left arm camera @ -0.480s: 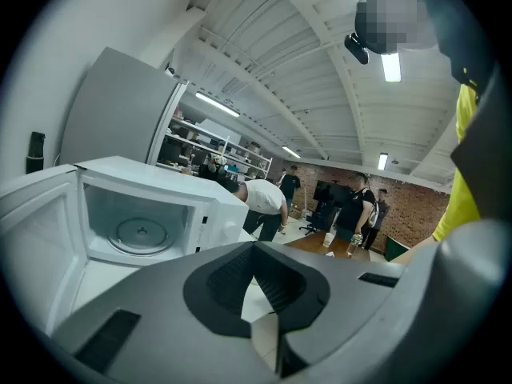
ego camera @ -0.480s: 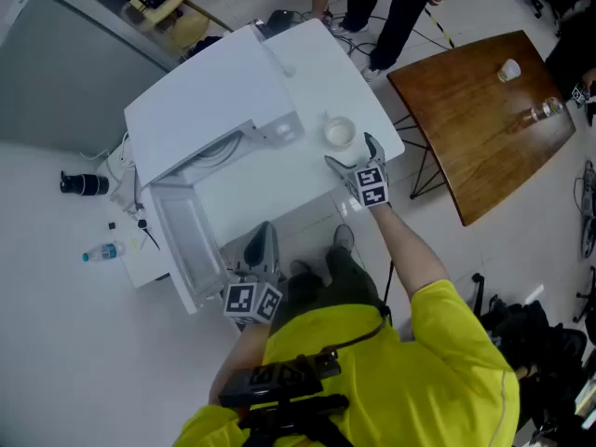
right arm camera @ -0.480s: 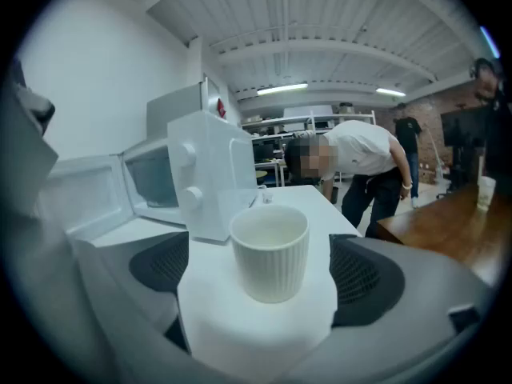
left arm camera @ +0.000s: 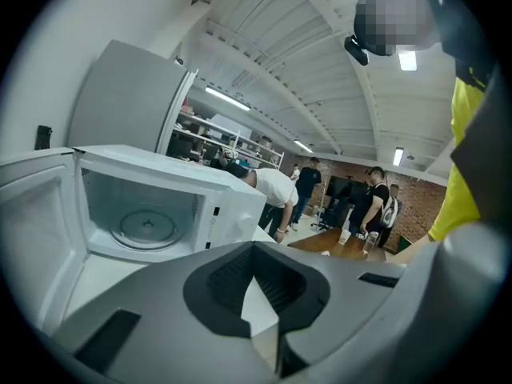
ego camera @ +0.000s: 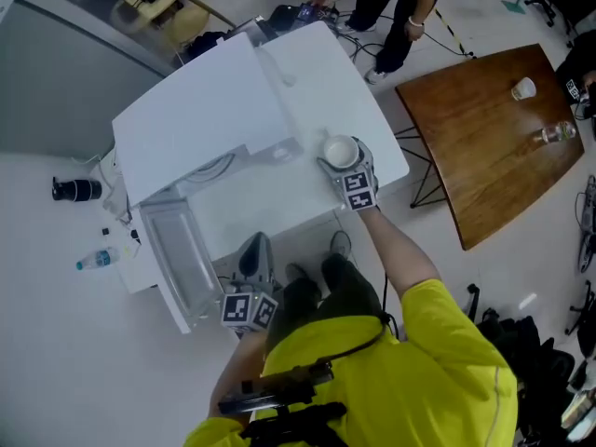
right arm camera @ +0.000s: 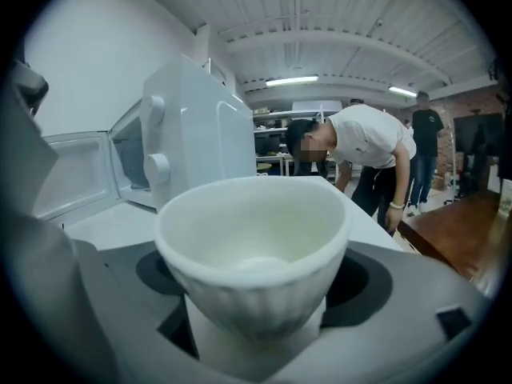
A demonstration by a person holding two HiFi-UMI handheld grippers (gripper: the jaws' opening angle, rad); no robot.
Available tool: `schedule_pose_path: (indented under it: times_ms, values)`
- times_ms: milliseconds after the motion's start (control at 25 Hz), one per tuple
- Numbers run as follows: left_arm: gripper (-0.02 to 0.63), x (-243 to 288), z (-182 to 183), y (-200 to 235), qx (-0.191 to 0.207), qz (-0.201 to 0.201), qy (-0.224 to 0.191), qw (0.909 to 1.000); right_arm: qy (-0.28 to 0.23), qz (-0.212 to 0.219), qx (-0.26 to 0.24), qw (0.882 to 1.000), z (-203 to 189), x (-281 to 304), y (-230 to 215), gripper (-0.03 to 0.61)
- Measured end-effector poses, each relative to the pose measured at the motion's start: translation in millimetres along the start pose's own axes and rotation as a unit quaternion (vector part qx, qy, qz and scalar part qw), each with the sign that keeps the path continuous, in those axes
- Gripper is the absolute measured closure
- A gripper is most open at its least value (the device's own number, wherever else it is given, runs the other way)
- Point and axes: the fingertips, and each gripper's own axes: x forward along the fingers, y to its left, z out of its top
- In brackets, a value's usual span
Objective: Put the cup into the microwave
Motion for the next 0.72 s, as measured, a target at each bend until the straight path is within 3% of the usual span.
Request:
schedule_pose_path:
  times_ms: [240,480,720]
  values:
    - [0.621,-6,17,22,0.001,0.026,-0.023,0.9994,-0.035,0.045,-0.009,0.998,52,-67,39,0.098]
    - [0.621,-45,42,51,-0.006,0.062,-0.067,0.9958,-0.042,0.130,-0.031,0.990,120,-161,140,0.097]
    - [0.621,-94,66,101,-0.008,0.106,-0.098,0.9894,-0.030,0.191,-0.028,0.981,138,-146,235,0.097]
